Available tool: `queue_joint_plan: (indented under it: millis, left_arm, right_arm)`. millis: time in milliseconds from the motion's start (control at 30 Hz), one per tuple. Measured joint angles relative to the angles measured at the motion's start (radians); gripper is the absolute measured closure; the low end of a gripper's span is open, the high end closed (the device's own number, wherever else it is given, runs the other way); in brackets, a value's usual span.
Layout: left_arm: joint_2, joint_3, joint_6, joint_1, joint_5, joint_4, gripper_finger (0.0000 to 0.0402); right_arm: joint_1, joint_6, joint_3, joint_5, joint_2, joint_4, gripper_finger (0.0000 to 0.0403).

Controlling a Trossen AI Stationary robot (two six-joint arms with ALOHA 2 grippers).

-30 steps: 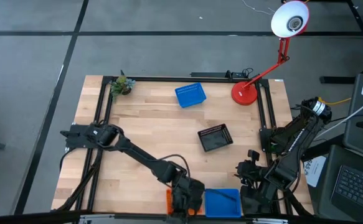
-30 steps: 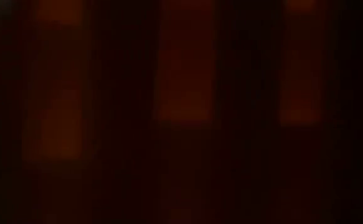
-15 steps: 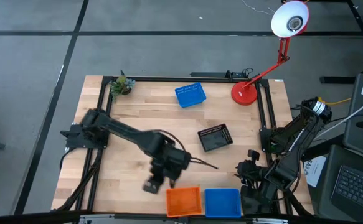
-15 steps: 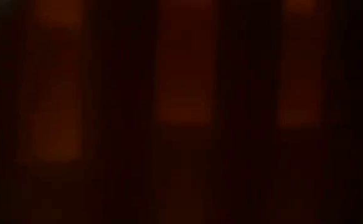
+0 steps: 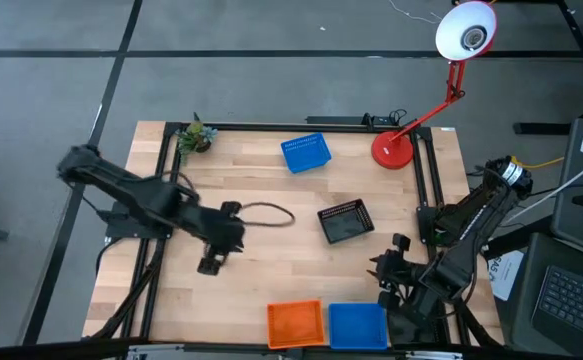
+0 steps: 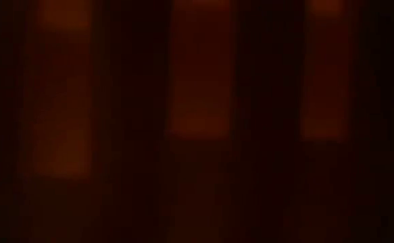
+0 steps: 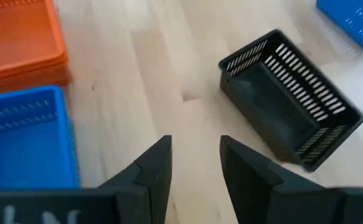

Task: Stack baskets by color
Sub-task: Stack the top blue bin on the bottom blue bin

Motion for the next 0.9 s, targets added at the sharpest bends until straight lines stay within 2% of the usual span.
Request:
queue_joint_plan:
  millis: [133, 233, 367, 500, 633, 900]
  left_arm:
    - [-0.207, -0.318, 0.006, 0.024, -0.018, 0.323, 0.0362]
    - [-0.334, -0.514, -0.024, 0.045, -0.043, 0.501, 0.0361]
    - [-0.463, -0.710, -0.044, 0.046, -0.122, 0.738, 0.0365]
    - [-0.552, -0.857, 0.091, 0.039, -0.194, 0.944, 0.0369]
    - [-0.649, -0.969, 0.105, 0.039, -0.269, 0.958, 0.0370]
    - [-0.857, -1.120, 0.165, 0.043, -0.269, 1.010, 0.0370]
  right_arm:
    - [-0.044, -0.097, 0.000, 0.035, 0.000, 0.000, 0.0268]
    - [-0.079, -0.187, 0.000, 0.059, 0.000, -0.002, 0.0268]
    - [-0.132, -0.277, 0.000, 0.078, 0.000, -0.002, 0.0268]
    - [-0.179, -0.318, 0.000, 0.078, 0.000, -0.005, 0.0268]
    - [-0.210, -0.349, 0.000, 0.077, 0.000, -0.010, 0.0268]
    - [-0.265, -0.393, 0.000, 0.085, -0.020, -0.028, 0.0268]
